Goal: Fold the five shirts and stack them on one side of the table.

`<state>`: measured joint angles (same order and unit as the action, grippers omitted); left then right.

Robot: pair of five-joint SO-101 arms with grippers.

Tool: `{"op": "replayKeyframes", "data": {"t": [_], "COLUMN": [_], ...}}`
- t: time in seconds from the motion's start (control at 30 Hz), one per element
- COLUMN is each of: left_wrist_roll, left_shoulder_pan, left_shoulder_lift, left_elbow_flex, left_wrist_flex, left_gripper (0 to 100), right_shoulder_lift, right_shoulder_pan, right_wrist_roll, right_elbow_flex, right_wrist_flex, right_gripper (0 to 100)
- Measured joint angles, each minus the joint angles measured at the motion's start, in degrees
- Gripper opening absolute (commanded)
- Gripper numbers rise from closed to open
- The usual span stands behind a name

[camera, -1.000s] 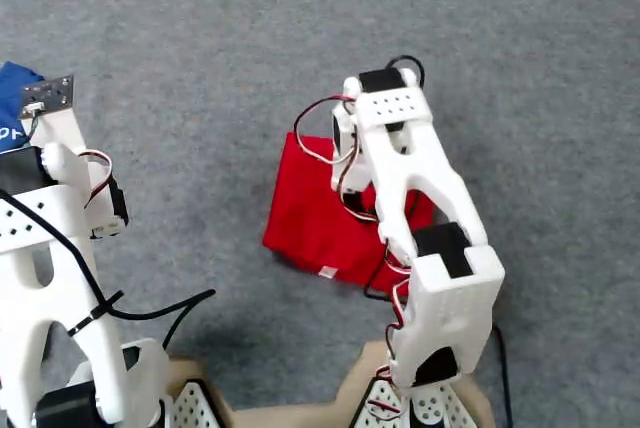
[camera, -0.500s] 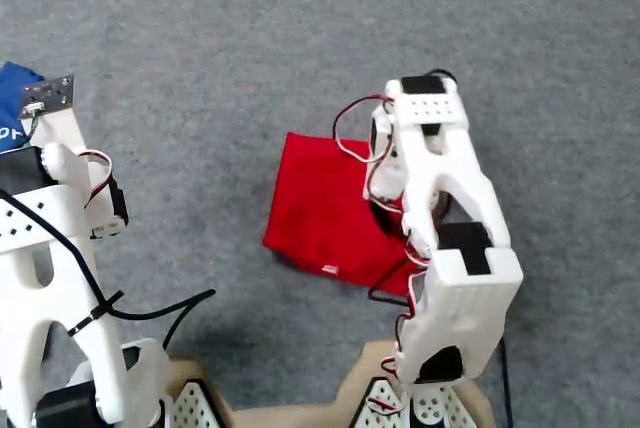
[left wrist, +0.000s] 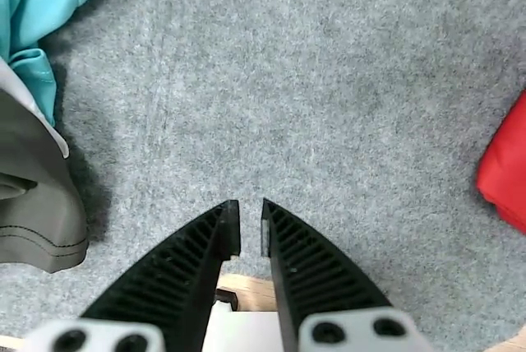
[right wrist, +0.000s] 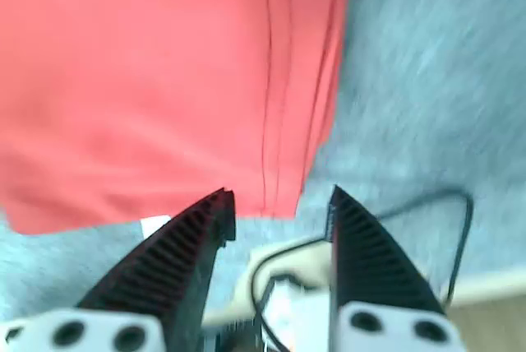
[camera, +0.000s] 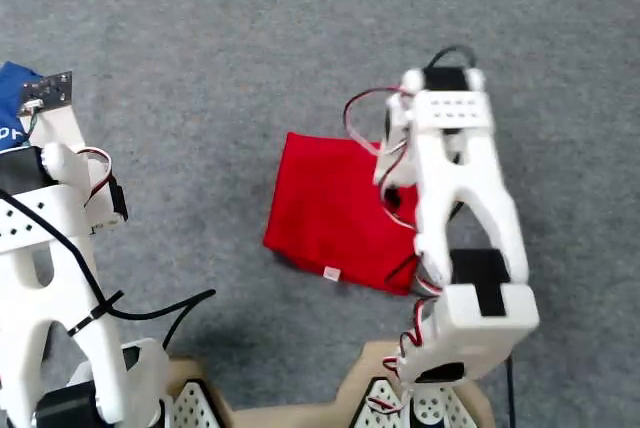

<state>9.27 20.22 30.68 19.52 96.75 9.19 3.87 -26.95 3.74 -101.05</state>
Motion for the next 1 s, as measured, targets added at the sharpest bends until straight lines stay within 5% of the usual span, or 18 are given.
{"op": "replayKeyframes", "data": {"t": [0.37,0.63,1.0], "left_wrist_roll": [0.0,0.0,-0.1], "left_shoulder_pan": [0.0,0.0,-4.0], "left_shoulder_lift": [0.0,0.0,-0.7], "left_elbow_flex": [0.0,0.0,0.3], "left_wrist_flex": [0.0,0.0,-5.3], "left_gripper": [6,6,6], "right_shoulder_lift": [11.6,16.9,17.3], "right_shoulder_pan": [-1.0,-2.5,-4.7], "right_wrist_roll": [9.1,14.9,58.3], "right_elbow_flex": [13.5,24.3,23.7], "right_wrist_flex": [7.7,0.2,0.0], "right_gripper": [22.8,22.8,22.8]}}
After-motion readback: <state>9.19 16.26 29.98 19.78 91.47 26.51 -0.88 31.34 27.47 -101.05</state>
